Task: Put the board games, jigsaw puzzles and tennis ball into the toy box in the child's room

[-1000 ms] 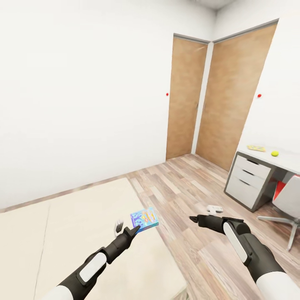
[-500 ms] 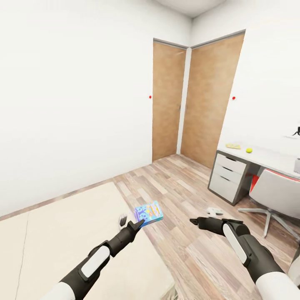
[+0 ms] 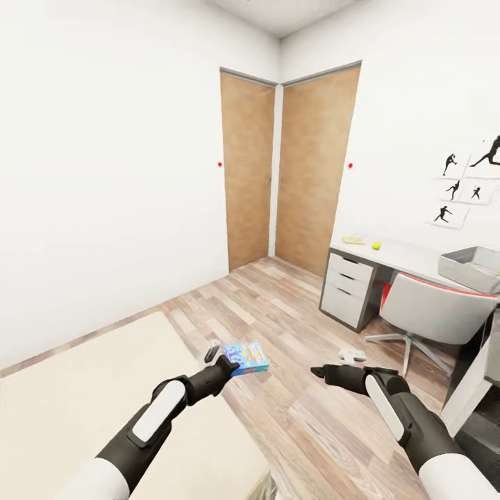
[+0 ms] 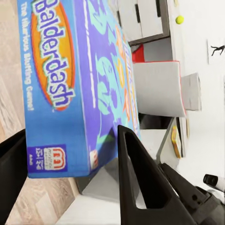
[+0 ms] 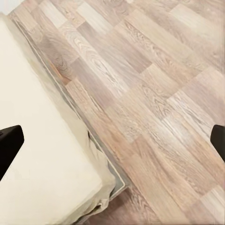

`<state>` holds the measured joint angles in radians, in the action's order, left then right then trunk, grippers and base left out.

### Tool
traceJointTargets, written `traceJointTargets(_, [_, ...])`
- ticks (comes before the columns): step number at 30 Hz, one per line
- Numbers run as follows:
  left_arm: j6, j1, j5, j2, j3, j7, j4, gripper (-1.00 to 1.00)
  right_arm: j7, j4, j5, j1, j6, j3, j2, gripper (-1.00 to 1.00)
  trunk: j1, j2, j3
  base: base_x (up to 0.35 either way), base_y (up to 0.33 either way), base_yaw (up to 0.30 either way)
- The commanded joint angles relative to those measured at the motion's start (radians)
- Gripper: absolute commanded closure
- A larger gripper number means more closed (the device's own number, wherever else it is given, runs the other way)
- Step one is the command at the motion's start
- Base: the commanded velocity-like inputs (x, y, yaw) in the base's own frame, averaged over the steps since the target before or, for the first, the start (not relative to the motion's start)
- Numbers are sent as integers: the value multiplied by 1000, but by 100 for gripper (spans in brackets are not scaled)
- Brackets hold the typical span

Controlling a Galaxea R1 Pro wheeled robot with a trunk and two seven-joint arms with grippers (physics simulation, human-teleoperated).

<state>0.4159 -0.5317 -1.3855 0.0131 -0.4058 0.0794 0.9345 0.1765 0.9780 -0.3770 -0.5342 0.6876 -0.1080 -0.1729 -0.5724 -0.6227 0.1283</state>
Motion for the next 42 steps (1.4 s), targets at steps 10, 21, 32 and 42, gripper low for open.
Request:
traceJointTargets(10, [9, -1, -14, -4, 23, 148, 29, 100, 0, -1, 4, -1, 5, -5, 45, -100, 38, 69, -33, 0, 0, -261])
traceJointTargets(21, [16, -1, -12, 12, 72, 166, 25, 100, 1, -1, 5, -1, 6, -5, 53, -100, 80, 146, -72, 0, 0, -251])
traceJointTargets(32, [18, -1, -9, 25, 79, 167, 24, 100, 1, -1, 6, -1, 6, -6, 53, -100, 122, 223, -111, 0, 0, -255])
traceJointTargets(42, [19, -1, 15, 29, 80, 166, 25, 100, 1, -1, 5, -1, 6, -6, 53, -100, 122, 223, -114, 0, 0, -239])
